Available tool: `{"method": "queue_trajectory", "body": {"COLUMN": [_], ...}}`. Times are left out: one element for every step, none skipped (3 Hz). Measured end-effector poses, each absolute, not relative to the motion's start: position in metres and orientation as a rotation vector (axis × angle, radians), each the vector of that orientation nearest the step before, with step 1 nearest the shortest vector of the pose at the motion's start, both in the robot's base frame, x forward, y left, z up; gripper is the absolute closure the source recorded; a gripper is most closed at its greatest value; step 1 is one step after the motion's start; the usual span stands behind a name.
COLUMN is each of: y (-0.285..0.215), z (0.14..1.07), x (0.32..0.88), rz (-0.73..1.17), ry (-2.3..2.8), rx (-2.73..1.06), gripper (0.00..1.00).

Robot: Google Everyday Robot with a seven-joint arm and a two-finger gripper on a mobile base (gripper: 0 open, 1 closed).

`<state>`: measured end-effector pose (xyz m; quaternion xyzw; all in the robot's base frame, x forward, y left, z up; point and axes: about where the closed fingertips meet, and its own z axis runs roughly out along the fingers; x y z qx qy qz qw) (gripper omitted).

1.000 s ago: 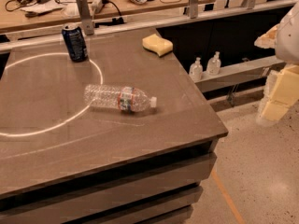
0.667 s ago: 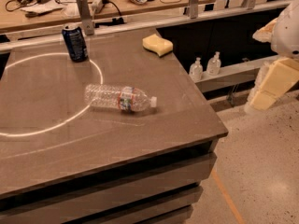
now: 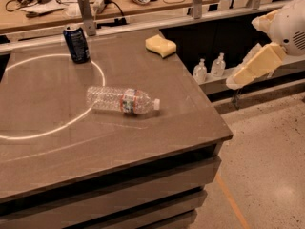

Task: Move sponge near pepsi can

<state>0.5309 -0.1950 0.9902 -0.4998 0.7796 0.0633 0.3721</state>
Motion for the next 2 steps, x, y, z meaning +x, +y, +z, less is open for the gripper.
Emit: {"method": "queue_trajectory", "body": {"y": [-0.192,-0.192], "z": [0.991,0.992], "x": [0.561,0.588], "rz": [0.287,0.354], "ry": [1.919,1.891], "rx": [-1.143,-1.107], "gripper": [0.0,0.0]}}
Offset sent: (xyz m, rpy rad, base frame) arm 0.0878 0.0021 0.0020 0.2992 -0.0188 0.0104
